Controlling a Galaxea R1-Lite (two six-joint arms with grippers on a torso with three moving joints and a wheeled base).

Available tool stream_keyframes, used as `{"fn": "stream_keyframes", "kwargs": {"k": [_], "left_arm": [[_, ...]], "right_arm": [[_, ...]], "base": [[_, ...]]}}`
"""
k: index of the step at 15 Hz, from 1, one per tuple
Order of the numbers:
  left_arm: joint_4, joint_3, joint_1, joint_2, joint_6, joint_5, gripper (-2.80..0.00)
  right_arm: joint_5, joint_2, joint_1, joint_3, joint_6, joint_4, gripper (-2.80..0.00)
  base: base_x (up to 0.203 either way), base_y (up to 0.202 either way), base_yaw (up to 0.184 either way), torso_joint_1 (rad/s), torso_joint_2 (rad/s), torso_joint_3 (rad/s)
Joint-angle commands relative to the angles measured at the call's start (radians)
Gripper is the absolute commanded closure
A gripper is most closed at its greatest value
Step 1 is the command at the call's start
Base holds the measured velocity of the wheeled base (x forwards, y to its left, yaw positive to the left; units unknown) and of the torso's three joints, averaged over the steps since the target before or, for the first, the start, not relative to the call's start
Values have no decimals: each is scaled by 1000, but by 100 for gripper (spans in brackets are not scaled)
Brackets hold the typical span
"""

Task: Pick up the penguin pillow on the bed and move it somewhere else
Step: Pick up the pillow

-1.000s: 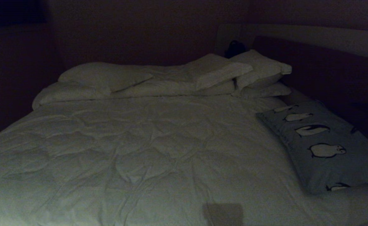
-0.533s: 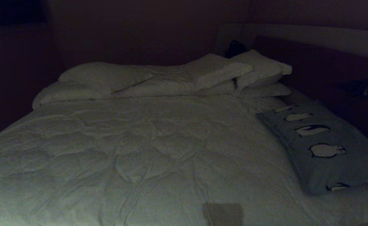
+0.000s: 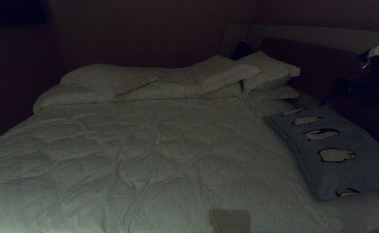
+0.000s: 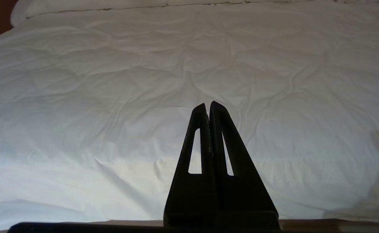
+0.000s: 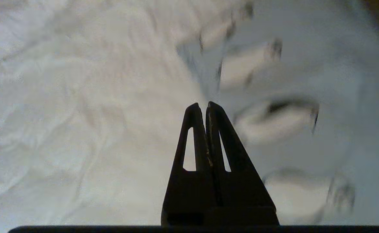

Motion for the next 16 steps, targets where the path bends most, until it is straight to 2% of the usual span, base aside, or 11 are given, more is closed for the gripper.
{"fn": "stream_keyframes", "kwargs": {"k": [1, 2, 5, 8, 12, 16], "left_arm": [[0, 0, 1, 0, -1, 0, 0], [0, 0, 1, 0, -1, 0, 0], [0, 0, 1, 0, -1, 0, 0], [0, 0, 1, 0, -1, 0, 0], [0, 0, 1, 0, -1, 0, 0], [0, 0, 1, 0, -1, 0, 0]], "right_arm": [[-65, -60, 35, 2, 134, 529, 0], [-37, -92, 48, 3, 138, 621, 0], [113, -225, 69, 6, 133, 854, 0], [221, -362, 77, 44, 59, 1055, 0], [300, -567, 79, 229, -43, 1117, 0], [320, -745, 79, 382, -103, 1118, 0]], "base": [[0, 0, 0, 0, 0, 0], [0, 0, 0, 0, 0, 0], [0, 0, 0, 0, 0, 0], [0, 0, 0, 0, 0, 0], [0, 0, 0, 0, 0, 0], [0, 0, 0, 0, 0, 0]]}}
